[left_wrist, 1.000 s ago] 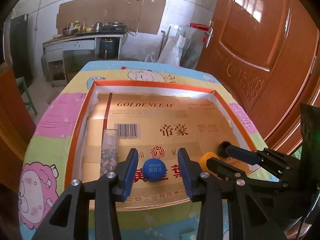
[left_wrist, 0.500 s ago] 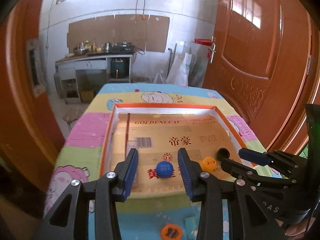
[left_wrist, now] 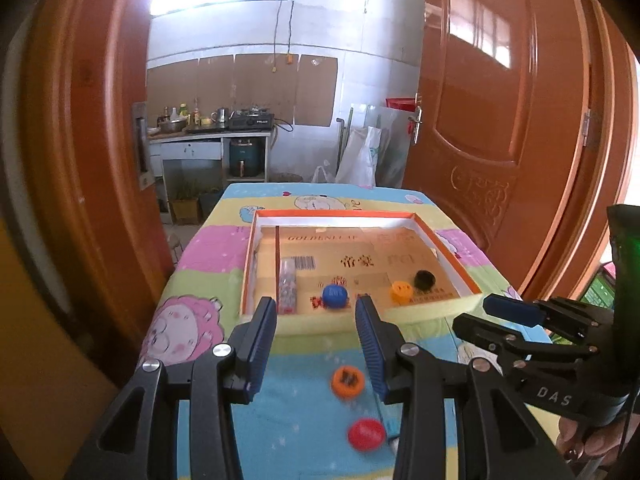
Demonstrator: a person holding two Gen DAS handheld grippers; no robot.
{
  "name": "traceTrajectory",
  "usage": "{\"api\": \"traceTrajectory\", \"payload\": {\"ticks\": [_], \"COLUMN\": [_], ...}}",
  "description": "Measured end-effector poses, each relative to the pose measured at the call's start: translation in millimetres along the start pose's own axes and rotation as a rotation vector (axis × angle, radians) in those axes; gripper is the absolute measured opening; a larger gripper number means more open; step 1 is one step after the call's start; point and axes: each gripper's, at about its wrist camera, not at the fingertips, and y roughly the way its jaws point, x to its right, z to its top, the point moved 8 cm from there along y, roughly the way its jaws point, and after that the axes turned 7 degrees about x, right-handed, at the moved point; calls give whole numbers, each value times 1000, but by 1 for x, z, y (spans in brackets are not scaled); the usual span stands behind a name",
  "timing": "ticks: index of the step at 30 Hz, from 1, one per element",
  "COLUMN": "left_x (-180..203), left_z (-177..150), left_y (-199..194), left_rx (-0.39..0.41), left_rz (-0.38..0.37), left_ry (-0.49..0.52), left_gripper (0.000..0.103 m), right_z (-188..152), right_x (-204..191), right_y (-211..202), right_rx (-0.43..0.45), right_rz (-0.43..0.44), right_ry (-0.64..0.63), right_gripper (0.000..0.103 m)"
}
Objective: Organize rigid objects
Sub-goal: 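Move the right gripper back toward the gold rectangular case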
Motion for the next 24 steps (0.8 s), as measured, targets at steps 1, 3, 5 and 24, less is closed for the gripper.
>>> {"api": "traceTrajectory", "payload": {"ticks": [1, 3, 5, 24], "left_x": [0, -2, -2, -4], "left_z": [-3, -8, -15, -79], "left_y": [-5, -15, -24, -73], "left_rx": [1, 5, 4, -31], "left_rz": [0, -2, -6, -17], "left_ry": [-2, -7, -9, 17], "left_gripper": [41, 41, 41, 41], "right_z": [-2, -8, -15, -80], "right_x": [-2, -7, -10, -48], "right_y": [-4, -17, -27, -80], "right_rx": [4, 15, 24, 37], "right_rz": [1, 2, 1, 34], "right_ry": [0, -1, -2, 4], "right_gripper": [49, 49, 49, 49]}}
